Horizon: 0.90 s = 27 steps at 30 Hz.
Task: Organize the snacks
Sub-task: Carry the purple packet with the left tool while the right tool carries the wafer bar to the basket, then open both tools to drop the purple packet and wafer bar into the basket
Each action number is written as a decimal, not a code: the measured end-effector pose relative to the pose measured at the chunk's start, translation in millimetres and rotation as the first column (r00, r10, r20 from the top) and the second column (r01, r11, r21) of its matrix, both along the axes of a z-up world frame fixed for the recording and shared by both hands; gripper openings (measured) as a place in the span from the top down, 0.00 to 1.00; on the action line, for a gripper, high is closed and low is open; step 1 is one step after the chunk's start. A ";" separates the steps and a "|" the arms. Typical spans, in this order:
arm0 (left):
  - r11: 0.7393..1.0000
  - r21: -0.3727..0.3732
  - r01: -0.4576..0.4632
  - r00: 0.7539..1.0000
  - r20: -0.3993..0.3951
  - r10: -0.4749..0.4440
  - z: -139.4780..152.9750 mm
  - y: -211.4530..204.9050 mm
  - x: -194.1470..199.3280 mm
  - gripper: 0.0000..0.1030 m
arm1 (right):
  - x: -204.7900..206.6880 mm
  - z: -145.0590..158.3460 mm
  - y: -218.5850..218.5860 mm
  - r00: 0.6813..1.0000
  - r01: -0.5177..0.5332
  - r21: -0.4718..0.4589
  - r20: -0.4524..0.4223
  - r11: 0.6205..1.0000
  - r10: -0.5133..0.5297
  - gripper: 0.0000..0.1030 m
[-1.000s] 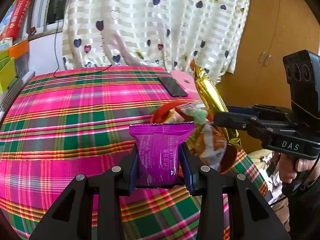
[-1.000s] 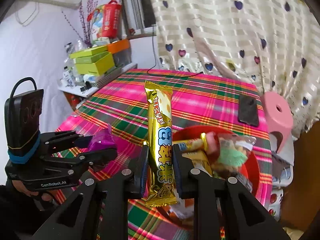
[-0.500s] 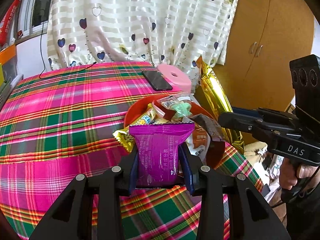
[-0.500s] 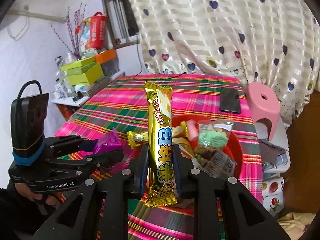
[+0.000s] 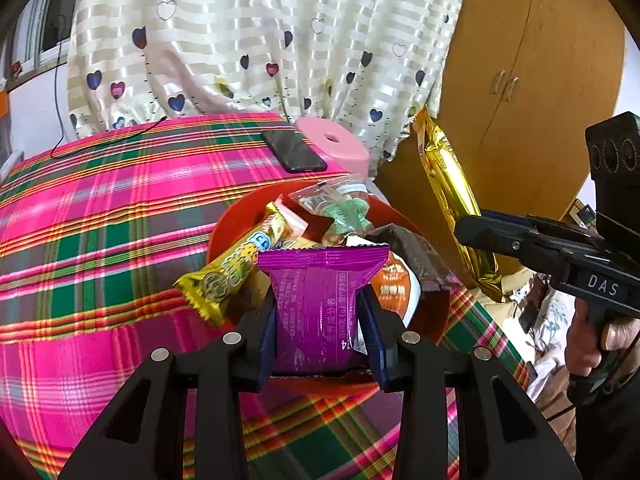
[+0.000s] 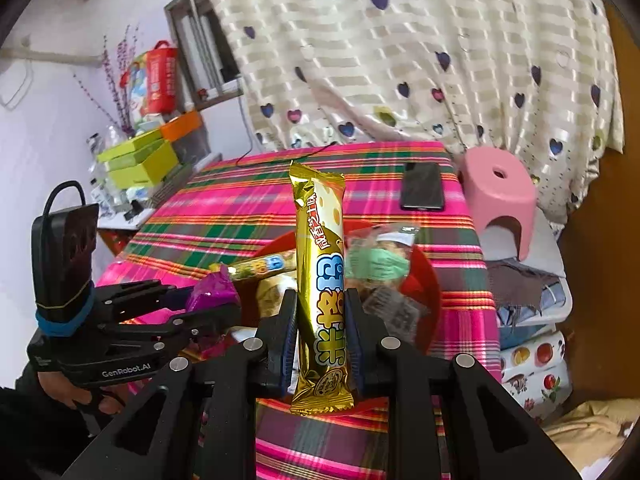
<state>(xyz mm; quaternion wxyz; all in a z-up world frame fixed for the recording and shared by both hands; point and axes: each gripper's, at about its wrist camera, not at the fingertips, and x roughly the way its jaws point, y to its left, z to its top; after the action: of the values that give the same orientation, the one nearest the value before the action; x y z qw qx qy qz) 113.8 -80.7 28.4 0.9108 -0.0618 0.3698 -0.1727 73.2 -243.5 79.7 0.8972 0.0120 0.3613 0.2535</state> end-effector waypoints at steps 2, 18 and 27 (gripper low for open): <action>1.000 0.004 0.004 1.000 -0.001 -0.004 -2.7 -2.0 4.1 0.62 | 4.1 -3.5 -4.4 1.000 0.013 0.009 -0.008 1.000 -0.013 0.80; 0.999 -0.038 -0.017 0.998 0.060 0.019 -4.8 12.2 10.9 0.41 | 29.3 -19.8 -2.0 0.998 0.035 0.047 -0.057 0.998 -0.033 0.80; 0.997 -0.057 -0.047 0.995 0.085 0.051 4.2 25.4 -0.4 0.41 | 53.9 -18.7 30.7 0.998 -0.055 -0.114 -0.033 0.992 0.051 0.80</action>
<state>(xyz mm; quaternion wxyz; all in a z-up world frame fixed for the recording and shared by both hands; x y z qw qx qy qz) 113.4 -55.4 32.7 0.9278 -0.0884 0.3237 -0.1629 127.1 -212.7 61.0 0.8839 -0.0457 0.3889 0.2557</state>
